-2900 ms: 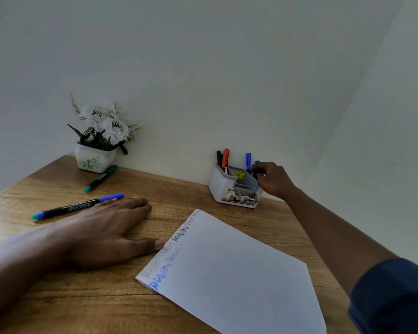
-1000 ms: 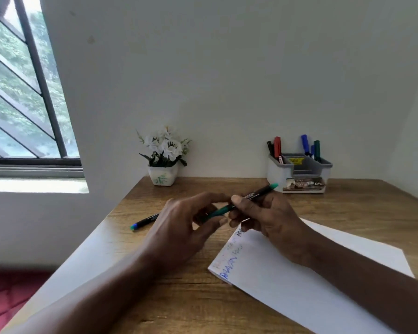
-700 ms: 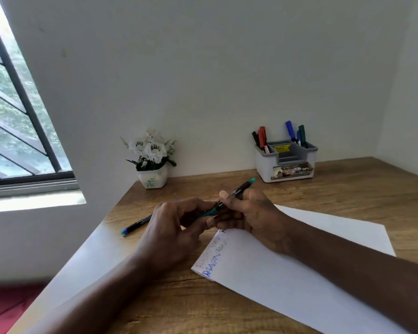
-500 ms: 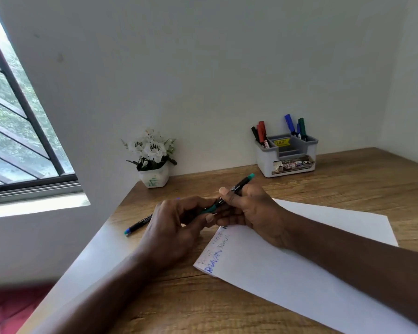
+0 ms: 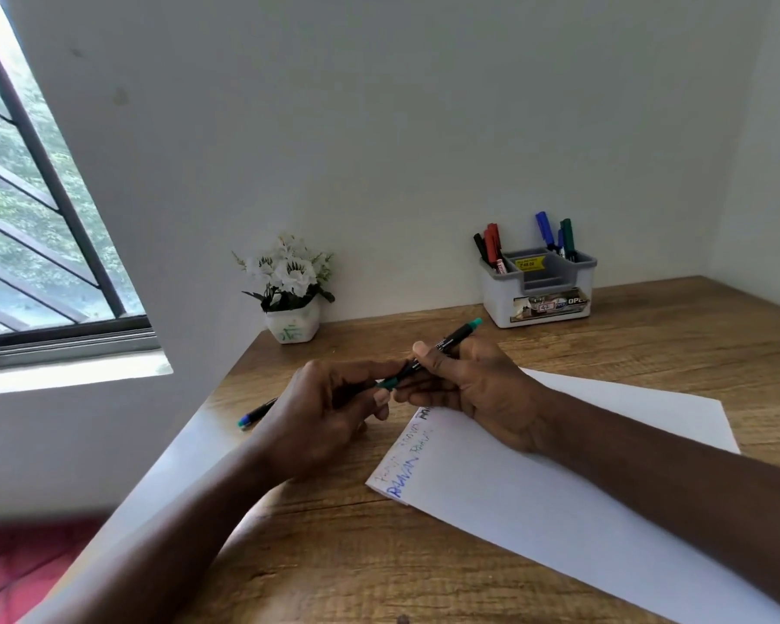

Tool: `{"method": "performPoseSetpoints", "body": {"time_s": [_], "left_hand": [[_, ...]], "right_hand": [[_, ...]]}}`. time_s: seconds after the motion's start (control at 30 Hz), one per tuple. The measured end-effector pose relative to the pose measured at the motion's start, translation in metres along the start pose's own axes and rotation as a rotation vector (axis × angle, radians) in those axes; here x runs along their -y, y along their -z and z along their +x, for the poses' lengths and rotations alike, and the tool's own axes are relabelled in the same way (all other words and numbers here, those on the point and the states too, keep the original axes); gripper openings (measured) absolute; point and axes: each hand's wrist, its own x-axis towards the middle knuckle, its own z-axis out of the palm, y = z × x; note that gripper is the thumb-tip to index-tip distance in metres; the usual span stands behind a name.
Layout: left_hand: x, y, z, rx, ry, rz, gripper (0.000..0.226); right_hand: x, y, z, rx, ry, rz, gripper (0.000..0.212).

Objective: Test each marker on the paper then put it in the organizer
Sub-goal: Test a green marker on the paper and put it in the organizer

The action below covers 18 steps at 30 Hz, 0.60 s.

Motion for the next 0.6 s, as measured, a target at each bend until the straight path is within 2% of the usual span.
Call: {"method": "performPoseSetpoints", "body": {"time_s": [0.1,0.2,0.27,0.37,0.5,0.6], "left_hand": [[0.002,0.003,-0.004,-0.03,0.049,-0.052,0.039],[0.008,0.01,-0.006,-0.136,0.101,-0.106,0.025],[0.015,0.016,-0.006,-0.205,0.108,-0.009,0.017],[0.022,0.018,-0.008,-0.25,0.102,0.209,0.016],[0.02,0.013,-0.006,-0.242,0.092,0.381,0.02],[0.019,0.01,-0.004,-0.212,0.077,0.464,0.026]], "right_hand": [[0.0,0.001,0.002,-0.054,0.049,0.028,0.025],[0.0,0.004,0.004,-0.112,0.066,0.151,0.024],[0.001,0.006,0.004,-0.098,0.053,0.188,0.03],[0.001,0.008,0.004,-0.062,0.034,0.195,0.034],[0.0,0.006,0.004,-0.092,0.049,0.119,0.018],[-0.002,0.004,0.005,-0.126,0.061,0.092,0.017]]}}
